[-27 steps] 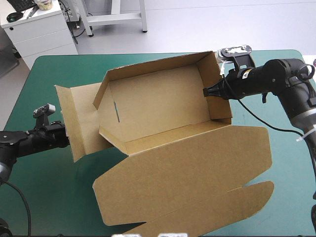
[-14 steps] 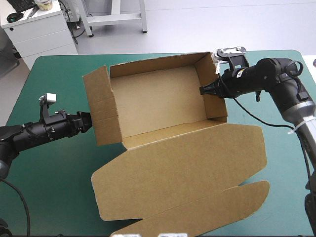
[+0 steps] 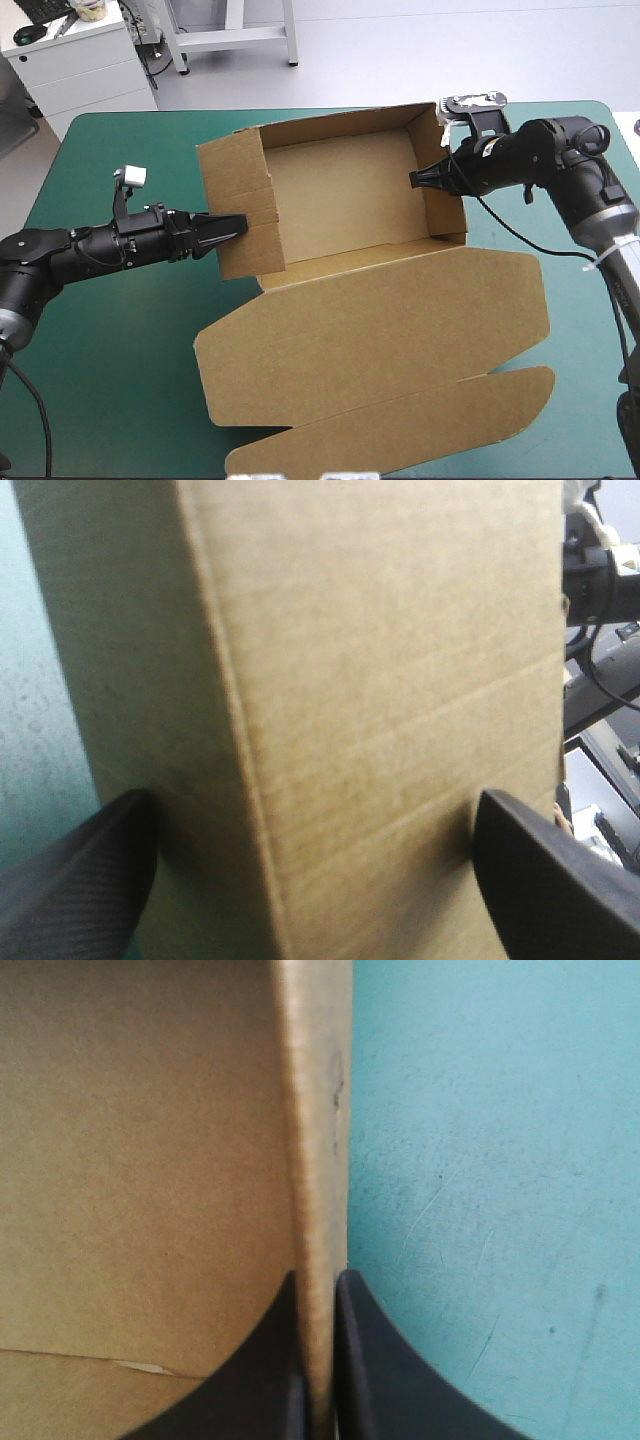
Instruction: Fold the box
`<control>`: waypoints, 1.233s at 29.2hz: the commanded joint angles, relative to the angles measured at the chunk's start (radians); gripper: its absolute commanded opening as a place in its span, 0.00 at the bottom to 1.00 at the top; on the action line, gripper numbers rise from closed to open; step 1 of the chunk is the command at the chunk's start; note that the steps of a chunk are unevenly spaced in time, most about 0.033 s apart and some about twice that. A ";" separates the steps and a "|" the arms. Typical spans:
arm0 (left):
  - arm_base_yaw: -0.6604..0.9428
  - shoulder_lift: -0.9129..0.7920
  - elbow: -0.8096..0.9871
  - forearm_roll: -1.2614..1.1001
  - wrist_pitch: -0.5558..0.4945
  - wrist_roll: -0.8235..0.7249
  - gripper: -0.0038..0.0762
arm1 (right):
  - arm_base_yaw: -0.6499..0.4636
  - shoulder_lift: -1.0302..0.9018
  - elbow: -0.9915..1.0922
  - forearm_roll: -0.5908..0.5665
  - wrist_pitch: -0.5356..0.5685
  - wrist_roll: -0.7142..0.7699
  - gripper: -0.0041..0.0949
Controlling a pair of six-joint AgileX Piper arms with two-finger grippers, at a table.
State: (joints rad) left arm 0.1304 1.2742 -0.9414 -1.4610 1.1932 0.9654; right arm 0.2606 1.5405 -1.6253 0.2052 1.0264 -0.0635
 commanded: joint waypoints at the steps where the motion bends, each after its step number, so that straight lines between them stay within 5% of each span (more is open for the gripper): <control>1: -0.041 -0.031 -0.047 -0.089 0.098 -0.010 0.81 | 0.031 -0.040 -0.031 0.032 -0.069 0.022 0.02; 11: -0.043 -0.031 -0.086 -0.019 0.067 -0.009 0.81 | 0.183 -0.040 -0.031 -0.142 -0.105 0.151 0.03; 20: -0.062 -0.035 -0.266 0.346 -0.119 -0.395 0.81 | 0.288 -0.042 -0.031 -0.236 -0.153 0.260 0.03; 36: -0.361 -0.082 -0.269 1.010 -0.499 -1.012 0.81 | 0.401 -0.042 -0.031 -0.398 -0.203 0.446 0.03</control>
State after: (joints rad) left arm -0.1779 1.2268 -1.1756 -0.5217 0.8001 0.0863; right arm 0.6504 1.5407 -1.6234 -0.2107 0.9166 0.3645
